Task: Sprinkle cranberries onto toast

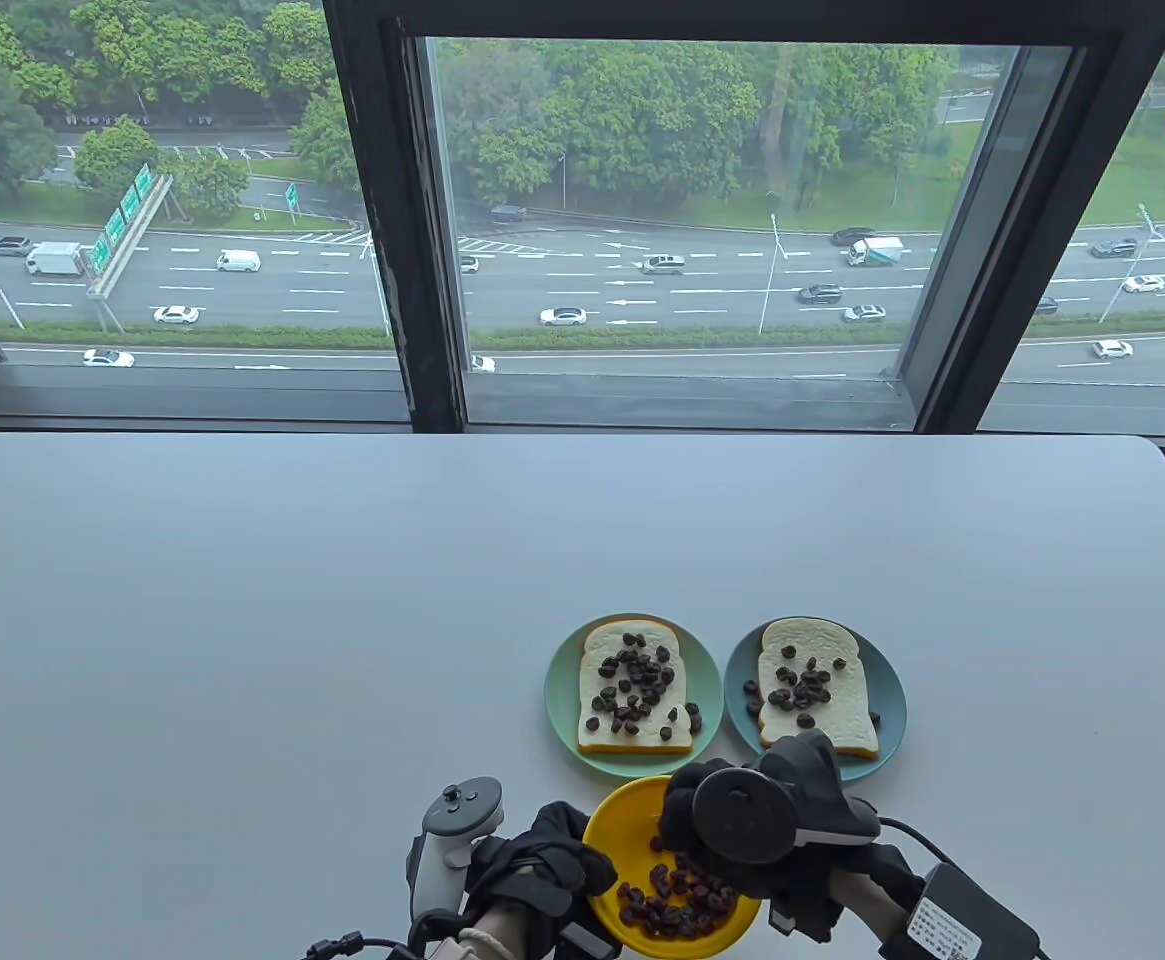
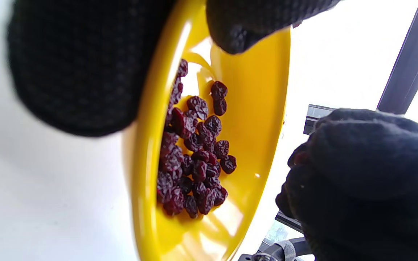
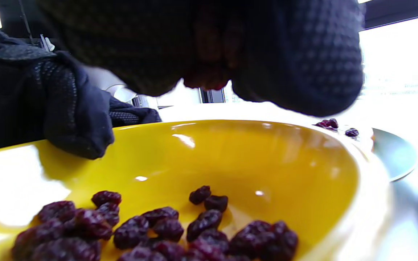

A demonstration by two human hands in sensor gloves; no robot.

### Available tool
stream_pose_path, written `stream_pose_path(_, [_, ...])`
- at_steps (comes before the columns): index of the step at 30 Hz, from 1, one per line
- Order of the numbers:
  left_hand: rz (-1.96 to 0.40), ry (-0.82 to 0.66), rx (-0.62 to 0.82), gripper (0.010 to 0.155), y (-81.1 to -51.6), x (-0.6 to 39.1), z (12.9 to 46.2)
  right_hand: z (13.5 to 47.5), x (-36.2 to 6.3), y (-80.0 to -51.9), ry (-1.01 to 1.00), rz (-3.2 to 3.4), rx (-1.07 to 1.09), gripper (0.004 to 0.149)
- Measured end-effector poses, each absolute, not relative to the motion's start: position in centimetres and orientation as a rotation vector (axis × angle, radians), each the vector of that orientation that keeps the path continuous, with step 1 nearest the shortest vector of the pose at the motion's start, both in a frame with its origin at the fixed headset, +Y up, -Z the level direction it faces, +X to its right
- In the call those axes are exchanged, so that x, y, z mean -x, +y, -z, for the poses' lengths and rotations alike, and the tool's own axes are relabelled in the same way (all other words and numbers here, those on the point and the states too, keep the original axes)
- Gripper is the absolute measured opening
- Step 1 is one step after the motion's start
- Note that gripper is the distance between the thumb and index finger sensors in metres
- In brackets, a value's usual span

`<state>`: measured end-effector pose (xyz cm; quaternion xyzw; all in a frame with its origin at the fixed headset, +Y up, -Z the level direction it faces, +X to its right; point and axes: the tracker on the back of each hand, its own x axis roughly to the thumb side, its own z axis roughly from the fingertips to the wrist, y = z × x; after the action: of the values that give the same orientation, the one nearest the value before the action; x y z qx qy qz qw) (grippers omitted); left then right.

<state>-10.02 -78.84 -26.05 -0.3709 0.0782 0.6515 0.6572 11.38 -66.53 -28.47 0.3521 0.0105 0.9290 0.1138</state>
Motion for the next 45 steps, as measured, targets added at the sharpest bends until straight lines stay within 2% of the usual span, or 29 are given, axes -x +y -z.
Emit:
stream_pose_path(7, [-1.469, 0.169, 0.845, 0.053, -78.8, 10.0, 26.0, 33.7, -17.3, -66.4, -0.028, -2.794, -0.601, 0.029])
stream_pose_path(14, [-1.466, 0.166, 0.845, 0.053, -78.8, 9.9, 26.1, 39.2, -24.3, -70.5, -0.003, -2.791, 0.030, 0.029])
stream_pose_path(17, [-1.463, 0.165, 0.849, 0.053, -78.8, 9.9, 26.1, 40.2, -26.0, -72.5, 0.015, -2.763, 0.235, 0.029])
stream_pose_path(20, [-1.463, 0.168, 0.849, 0.053, -78.7, 9.9, 26.1, 40.8, -26.7, -73.6, 0.041, -2.804, 0.324, 0.030])
stream_pose_path(24, [-1.463, 0.171, 0.849, 0.053, -78.7, 9.9, 26.1, 40.8, -26.7, -74.6, 0.102, -2.780, 0.323, 0.033])
stream_pose_path(35, [-1.461, 0.169, 0.845, 0.053, -78.7, 9.9, 26.0, 40.6, -26.6, -74.1, 0.144, -2.791, 0.294, 0.042])
stream_pose_path(40, [-1.461, 0.165, 0.841, 0.053, -78.7, 9.9, 26.0, 40.3, -26.1, -73.0, 0.082, -2.880, 0.255, 0.042])
stream_pose_path(45, [-1.461, 0.166, 0.837, 0.053, -78.7, 9.9, 26.1, 39.4, -23.8, -70.6, 0.017, -2.918, 0.086, 0.043])
